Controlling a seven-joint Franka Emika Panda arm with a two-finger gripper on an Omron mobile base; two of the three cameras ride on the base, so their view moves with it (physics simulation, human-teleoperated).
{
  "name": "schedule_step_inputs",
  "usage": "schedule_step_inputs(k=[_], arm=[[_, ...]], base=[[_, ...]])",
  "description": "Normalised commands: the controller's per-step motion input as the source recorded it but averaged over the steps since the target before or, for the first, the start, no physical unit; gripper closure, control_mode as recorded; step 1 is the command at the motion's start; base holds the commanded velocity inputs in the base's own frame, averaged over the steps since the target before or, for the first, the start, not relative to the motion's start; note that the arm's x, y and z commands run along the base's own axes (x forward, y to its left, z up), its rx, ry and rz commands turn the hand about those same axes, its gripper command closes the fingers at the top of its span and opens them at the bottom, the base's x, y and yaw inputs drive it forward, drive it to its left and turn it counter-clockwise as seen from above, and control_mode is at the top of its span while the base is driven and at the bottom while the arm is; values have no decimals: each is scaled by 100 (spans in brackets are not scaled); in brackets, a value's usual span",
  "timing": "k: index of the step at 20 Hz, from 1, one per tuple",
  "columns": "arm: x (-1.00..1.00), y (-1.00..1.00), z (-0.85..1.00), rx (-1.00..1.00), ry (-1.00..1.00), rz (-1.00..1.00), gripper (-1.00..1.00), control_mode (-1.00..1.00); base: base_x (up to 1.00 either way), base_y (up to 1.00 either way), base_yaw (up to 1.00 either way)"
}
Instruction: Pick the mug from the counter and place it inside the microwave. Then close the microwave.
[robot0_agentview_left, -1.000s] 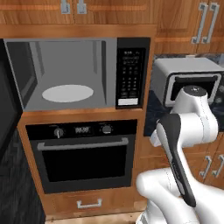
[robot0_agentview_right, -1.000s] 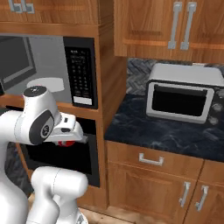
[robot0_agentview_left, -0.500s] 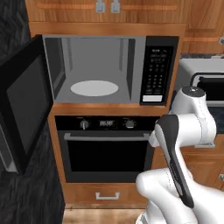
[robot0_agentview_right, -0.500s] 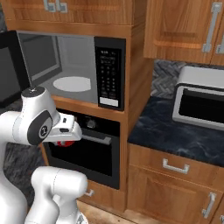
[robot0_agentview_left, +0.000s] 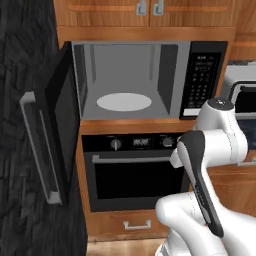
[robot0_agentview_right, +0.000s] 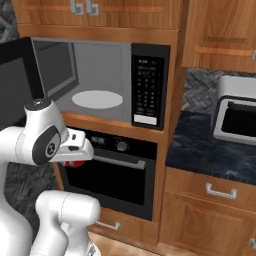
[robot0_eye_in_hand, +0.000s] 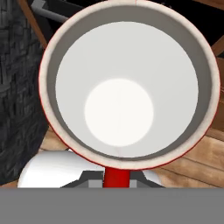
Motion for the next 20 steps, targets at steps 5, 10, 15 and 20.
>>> schedule_step_inputs(k=[5,10,15,20], arm=[[0,0,0,0,0,0,100,100],[0,0,0,0,0,0,100,100],[0,0,0,0,0,0,100,100],[0,0,0,0,0,0,100,100]], base=[[32,5,-31],[49,3,-34],[1,33,-10],[-11,54,0]])
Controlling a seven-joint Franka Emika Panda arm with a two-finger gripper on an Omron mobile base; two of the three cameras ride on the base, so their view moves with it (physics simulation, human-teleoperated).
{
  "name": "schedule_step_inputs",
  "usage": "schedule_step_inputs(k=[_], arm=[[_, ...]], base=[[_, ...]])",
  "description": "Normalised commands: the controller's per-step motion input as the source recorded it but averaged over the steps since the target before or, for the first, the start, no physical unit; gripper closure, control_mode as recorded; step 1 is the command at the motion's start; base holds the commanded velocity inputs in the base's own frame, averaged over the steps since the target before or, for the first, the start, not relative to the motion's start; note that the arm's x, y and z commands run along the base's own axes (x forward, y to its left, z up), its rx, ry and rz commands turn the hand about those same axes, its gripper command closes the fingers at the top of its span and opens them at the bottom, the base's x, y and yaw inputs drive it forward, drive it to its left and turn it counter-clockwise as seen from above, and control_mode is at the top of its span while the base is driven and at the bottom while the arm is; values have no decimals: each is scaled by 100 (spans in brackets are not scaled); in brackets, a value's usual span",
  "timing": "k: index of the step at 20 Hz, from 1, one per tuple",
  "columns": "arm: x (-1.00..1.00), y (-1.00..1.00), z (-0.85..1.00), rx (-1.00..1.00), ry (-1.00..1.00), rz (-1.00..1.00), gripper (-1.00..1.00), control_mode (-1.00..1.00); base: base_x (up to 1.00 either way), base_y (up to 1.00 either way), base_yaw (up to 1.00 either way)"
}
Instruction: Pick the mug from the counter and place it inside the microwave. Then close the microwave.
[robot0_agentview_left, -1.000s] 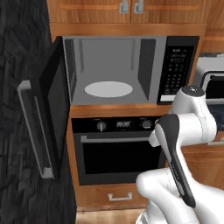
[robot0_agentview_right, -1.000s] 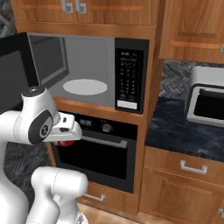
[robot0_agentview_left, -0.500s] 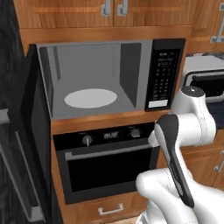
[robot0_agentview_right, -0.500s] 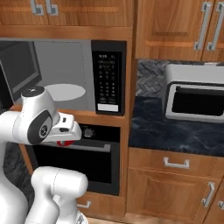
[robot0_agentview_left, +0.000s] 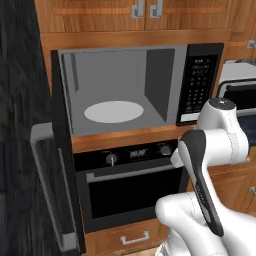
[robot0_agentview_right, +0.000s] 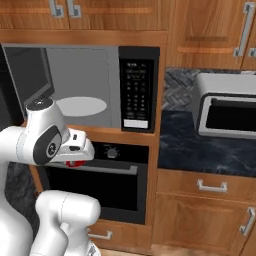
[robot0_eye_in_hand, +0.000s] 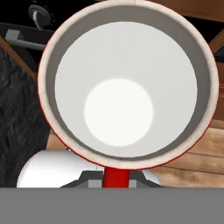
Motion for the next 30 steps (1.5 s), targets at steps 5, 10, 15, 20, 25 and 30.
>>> schedule_step_inputs(k=[5,10,15,20,25,30], arm=[[0,0,0,0,0,0,100,100],[0,0,0,0,0,0,100,100],[0,0,0,0,0,0,100,100],[0,0,0,0,0,0,100,100],[0,0,0,0,0,0,100,100],[0,0,0,0,0,0,100,100]], base=[[0,36,5],[15,8,2],[50,0,0],[-1,0,0],[-39,0,0],[0,0,0]])
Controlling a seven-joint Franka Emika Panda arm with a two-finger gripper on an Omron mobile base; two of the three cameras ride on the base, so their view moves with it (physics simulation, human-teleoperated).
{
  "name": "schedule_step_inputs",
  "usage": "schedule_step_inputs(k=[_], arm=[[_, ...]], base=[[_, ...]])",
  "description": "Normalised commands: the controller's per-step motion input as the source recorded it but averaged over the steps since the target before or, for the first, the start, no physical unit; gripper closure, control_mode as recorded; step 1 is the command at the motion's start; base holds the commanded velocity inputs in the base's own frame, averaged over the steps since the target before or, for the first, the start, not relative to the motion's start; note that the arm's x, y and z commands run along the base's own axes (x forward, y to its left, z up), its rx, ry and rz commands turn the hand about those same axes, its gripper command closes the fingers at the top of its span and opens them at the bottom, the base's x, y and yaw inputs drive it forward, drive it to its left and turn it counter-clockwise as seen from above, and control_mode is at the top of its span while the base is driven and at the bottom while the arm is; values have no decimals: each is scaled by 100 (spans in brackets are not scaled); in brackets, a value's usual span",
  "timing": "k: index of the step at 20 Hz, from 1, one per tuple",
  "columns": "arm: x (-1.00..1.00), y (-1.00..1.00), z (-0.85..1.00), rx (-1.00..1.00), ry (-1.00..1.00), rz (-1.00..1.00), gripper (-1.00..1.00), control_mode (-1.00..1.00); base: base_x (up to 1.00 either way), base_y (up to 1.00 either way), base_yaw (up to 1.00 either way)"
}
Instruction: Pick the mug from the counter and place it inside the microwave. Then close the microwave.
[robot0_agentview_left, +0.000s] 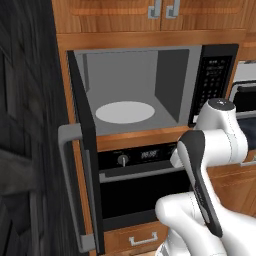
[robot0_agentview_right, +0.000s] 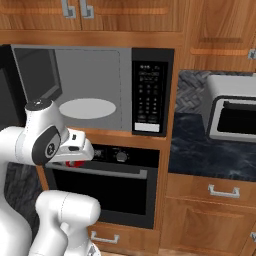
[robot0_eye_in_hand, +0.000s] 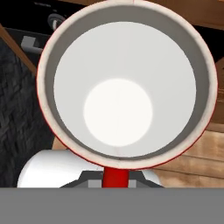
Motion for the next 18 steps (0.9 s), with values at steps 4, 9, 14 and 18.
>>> schedule_step_inputs(k=[4,9,14,18], arm=[[0,0,0,0,0,0,100,100],[0,0,0,0,0,0,100,100],[0,0,0,0,0,0,100,-100],[2,11,0,0,-8,3,100,-100]], base=[[0,0,0],[0,0,0],[0,0,0],[0,0,0]])
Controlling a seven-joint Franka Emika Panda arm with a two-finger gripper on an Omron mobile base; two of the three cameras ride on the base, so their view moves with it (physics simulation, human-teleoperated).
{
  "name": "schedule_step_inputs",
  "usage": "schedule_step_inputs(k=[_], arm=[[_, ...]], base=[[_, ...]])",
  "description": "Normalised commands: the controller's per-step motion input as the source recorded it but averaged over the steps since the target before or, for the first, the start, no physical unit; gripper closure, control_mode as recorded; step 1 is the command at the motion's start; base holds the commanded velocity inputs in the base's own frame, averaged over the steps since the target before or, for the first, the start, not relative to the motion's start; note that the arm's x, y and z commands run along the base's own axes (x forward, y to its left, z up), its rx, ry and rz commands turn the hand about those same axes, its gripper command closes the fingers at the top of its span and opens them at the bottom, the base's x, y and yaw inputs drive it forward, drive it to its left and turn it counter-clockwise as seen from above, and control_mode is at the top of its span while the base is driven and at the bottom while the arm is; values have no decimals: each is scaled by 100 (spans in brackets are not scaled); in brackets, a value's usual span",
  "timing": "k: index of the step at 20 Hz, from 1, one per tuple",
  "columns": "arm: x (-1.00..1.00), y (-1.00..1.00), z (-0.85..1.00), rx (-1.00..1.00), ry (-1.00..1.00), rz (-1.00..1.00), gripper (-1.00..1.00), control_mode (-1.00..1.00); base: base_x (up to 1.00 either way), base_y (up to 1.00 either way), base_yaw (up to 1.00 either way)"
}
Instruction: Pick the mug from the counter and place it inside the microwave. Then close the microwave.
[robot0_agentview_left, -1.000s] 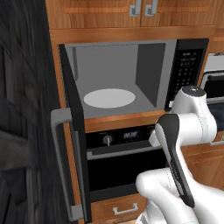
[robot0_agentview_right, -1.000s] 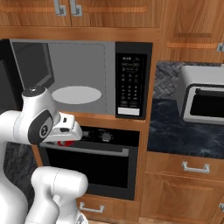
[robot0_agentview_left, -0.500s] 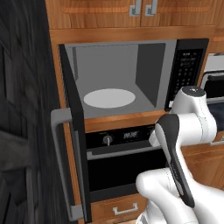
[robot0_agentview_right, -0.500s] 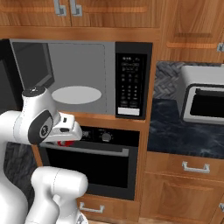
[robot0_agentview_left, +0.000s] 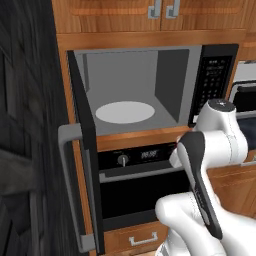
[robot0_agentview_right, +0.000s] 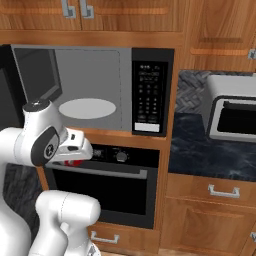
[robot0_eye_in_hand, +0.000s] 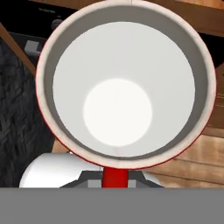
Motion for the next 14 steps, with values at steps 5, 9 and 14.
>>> schedule_step_inputs(k=[5,9,14], arm=[[33,5,10,0,-3,9,100,-100],[52,1,6,-8,0,4,100,-100],[61,8,1,-3,0,0,100,-100]], base=[[0,0,0],[0,0,0],[0,0,0]])
